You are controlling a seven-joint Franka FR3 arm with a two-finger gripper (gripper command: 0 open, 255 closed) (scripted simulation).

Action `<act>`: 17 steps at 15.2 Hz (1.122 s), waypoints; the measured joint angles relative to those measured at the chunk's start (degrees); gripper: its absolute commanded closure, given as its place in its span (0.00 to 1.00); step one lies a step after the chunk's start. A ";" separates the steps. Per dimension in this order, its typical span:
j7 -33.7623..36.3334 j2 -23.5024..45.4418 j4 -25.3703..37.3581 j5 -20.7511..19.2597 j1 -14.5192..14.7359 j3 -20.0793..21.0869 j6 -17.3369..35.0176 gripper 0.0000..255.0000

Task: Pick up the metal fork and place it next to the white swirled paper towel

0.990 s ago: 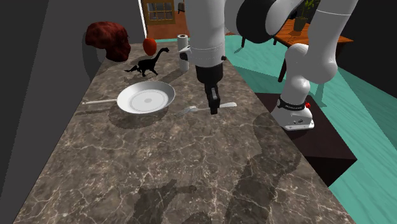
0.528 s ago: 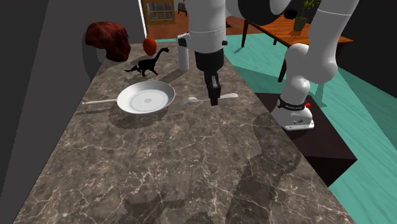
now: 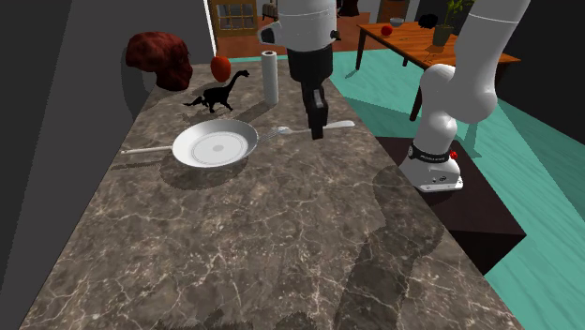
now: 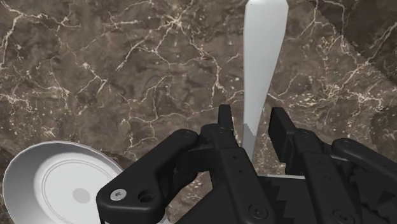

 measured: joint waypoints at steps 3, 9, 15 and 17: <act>0.07 0.22 2.51 -0.11 -0.07 -0.07 -2.31 1.00; 0.36 0.51 7.35 -0.23 -0.10 -0.10 -6.87 1.00; -3.88 -0.58 8.22 -0.60 -2.08 -2.55 -9.01 1.00; -6.37 -1.03 7.78 -0.91 -3.17 -3.93 -9.11 1.00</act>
